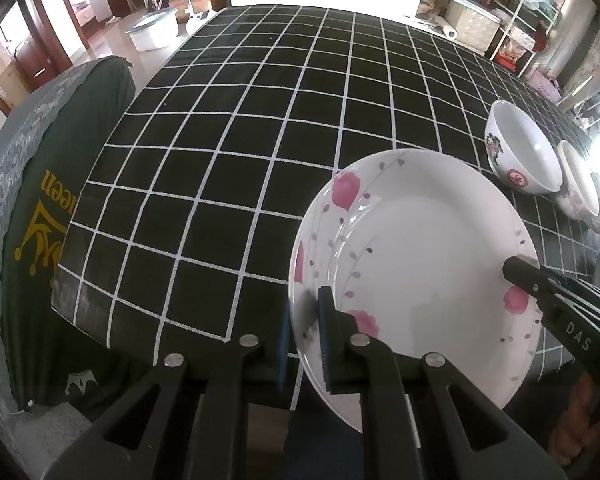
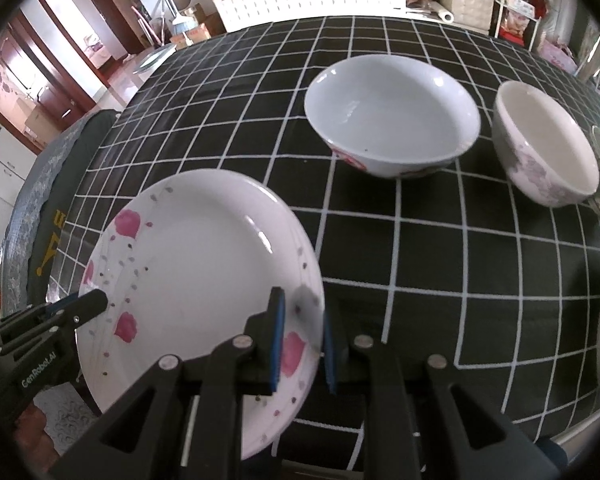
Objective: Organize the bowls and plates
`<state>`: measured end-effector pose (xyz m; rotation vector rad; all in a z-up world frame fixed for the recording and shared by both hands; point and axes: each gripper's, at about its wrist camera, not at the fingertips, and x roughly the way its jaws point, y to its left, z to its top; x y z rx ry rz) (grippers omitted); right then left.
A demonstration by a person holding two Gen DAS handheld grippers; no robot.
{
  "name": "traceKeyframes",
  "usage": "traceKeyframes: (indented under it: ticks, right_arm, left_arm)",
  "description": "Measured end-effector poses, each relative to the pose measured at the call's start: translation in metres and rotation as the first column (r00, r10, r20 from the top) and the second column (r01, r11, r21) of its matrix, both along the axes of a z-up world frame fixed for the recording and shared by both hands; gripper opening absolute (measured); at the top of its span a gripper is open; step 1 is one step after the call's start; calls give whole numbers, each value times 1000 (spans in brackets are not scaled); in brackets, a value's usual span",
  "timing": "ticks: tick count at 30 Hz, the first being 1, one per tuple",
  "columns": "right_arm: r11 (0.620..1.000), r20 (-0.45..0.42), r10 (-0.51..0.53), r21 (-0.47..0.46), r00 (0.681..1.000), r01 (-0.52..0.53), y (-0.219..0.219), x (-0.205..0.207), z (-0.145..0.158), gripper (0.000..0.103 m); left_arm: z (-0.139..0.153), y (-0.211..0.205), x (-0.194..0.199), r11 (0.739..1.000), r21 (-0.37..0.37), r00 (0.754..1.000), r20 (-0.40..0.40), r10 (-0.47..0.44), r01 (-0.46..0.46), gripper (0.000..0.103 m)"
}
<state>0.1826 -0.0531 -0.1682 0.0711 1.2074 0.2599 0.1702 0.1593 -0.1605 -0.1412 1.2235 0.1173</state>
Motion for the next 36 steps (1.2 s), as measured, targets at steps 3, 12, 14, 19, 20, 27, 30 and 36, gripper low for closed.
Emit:
traceKeyframes:
  ticks: [3, 12, 14, 19, 20, 27, 30, 36]
  right_arm:
    - [1000, -1, -1, -1, 1000, 1, 0, 2, -1, 21]
    - [999, 13, 14, -45, 1000, -14, 5, 4, 0, 24]
    - [999, 16, 17, -51, 1000, -17, 6, 3, 0, 25]
    - [999, 19, 18, -41, 1000, -17, 6, 4, 1, 25]
    - [999, 20, 19, -40, 1000, -19, 5, 4, 1, 25]
    - [1000, -7, 8, -11, 1000, -8, 2, 1, -4, 25]
    - [1000, 2, 4, -13, 1000, -3, 0, -1, -1, 25]
    - [1000, 17, -13, -5, 1000, 13, -9, -3, 6, 25]
  left_arm:
    - [-3, 0, 3, 1000, 1, 1000, -1, 0, 0, 11]
    - [-4, -1, 8, 1000, 7, 1000, 4, 7, -7, 11]
    - [-5, -1, 8, 1000, 11, 1000, 6, 8, -8, 11]
    - [-6, -1, 7, 1000, 8, 1000, 9, 15, -15, 11]
    - [-6, -1, 7, 1000, 8, 1000, 8, 16, -16, 11]
    - [-3, 0, 2, 1000, 15, 1000, 12, 15, -15, 11]
    - [-2, 1, 1, 1000, 16, 1000, 14, 18, -18, 11]
    - [4, -1, 0, 999, 23, 999, 24, 28, -29, 11]
